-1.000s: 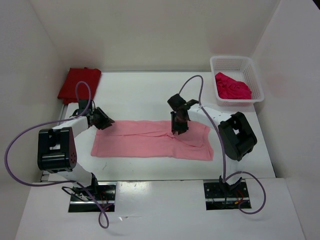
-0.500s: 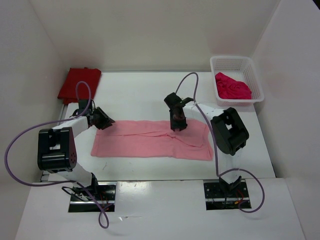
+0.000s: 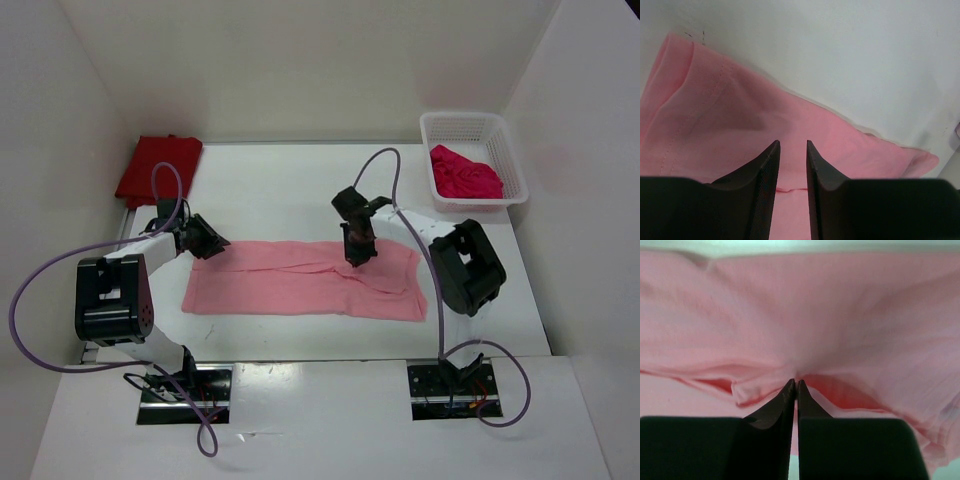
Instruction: Fold and stack the t-shirts
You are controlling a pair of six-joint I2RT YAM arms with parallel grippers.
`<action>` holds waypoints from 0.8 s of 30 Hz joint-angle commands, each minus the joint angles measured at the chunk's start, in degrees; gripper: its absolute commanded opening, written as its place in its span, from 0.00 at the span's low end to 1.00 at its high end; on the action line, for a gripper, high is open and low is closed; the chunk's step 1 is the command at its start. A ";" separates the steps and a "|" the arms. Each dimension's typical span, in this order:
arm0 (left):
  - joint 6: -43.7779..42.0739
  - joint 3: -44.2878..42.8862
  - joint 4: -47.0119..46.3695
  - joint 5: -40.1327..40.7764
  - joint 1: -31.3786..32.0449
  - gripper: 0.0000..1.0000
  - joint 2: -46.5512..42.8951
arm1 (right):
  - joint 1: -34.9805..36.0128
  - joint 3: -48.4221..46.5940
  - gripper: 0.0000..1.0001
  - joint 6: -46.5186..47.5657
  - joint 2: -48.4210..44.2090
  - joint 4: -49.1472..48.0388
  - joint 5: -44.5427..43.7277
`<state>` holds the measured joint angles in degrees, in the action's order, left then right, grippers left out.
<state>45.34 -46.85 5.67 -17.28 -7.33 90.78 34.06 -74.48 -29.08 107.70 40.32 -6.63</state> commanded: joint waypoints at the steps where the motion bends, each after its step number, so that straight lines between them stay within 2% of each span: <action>1: 0.01 0.09 -1.72 -1.09 -0.14 0.35 -0.43 | 0.56 1.62 0.06 0.43 -5.21 3.89 3.28; 9: 0.01 -1.67 -1.72 -0.56 -0.14 0.35 0.10 | 2.94 8.03 0.02 -2.55 -11.36 5.74 14.09; 11: 0.01 -2.19 -1.72 -0.56 -0.14 0.35 0.10 | 4.69 9.61 0.09 -3.18 -11.90 5.74 16.38; 13: 0.01 -2.71 -1.72 -0.56 -0.14 0.35 0.62 | 5.30 9.61 0.21 -3.97 -13.21 6.27 19.44; 15: 0.01 -3.33 -1.72 -0.56 -0.14 0.36 0.62 | 5.31 9.61 0.24 -3.97 -14.61 6.96 21.74; 19: 0.01 -4.04 -1.19 -0.56 -0.14 0.36 0.62 | 3.74 4.87 0.37 -2.74 -15.15 8.82 18.51; 20: 0.01 -4.04 -1.19 -0.56 -0.14 0.36 0.62 | 1.81 4.87 0.36 -2.21 -15.15 8.82 17.89; 21: 0.01 -4.56 -1.19 -0.56 -0.14 0.36 0.62 | 0.84 4.87 0.30 -2.21 -15.15 6.64 17.88; 22: 0.01 -4.57 -1.19 -1.09 -0.14 0.36 0.62 | 0.05 6.00 0.20 -2.99 -15.15 5.23 16.93; 24: -0.52 -4.57 -1.19 -1.09 0.47 0.36 0.62 | -0.49 8.46 0.12 -3.61 -14.11 2.67 15.25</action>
<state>45.32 -49.54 5.72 -17.28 -7.29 91.05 35.09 -67.05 -32.05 94.72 46.00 11.14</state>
